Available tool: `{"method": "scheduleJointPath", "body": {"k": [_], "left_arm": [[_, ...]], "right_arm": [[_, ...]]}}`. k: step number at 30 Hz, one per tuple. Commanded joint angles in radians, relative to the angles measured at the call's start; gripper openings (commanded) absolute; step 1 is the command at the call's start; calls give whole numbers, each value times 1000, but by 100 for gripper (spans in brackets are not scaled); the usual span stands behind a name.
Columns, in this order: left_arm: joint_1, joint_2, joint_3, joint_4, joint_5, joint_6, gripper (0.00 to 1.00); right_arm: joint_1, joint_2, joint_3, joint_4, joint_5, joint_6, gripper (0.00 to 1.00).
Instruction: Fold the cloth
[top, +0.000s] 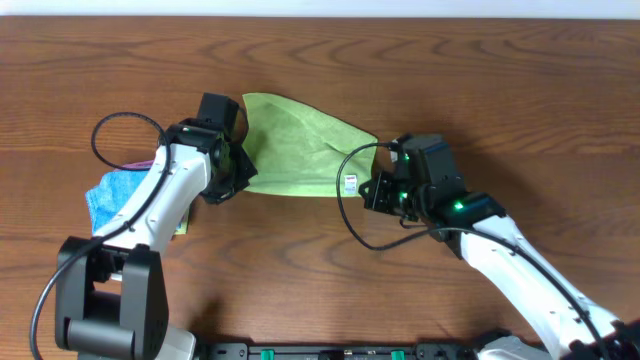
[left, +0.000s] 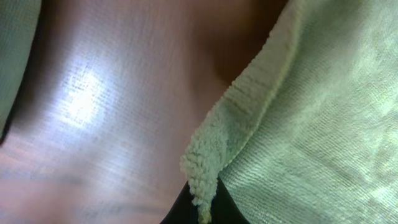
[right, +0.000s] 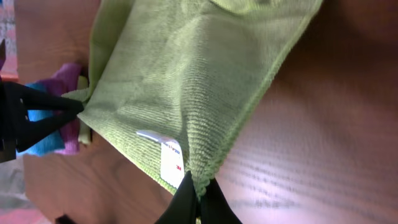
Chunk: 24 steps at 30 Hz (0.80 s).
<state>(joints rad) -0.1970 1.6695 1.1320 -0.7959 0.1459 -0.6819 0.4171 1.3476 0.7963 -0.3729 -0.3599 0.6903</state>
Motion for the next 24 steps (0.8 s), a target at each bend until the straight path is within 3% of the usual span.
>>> {"method": "scheduleJointPath", "body": {"k": [1, 14, 24], "left_arm": [[-3, -23, 18, -48, -40, 33, 6], [-148, -69, 17, -180, -41, 39, 6], [-188, -69, 17, -245, -106, 40, 6]], "right_arm": [[2, -40, 0, -45, 27, -23, 1], [1, -100, 0, -238, 50, -61, 1], [1, -100, 0, -270, 58, -67, 1]]}}
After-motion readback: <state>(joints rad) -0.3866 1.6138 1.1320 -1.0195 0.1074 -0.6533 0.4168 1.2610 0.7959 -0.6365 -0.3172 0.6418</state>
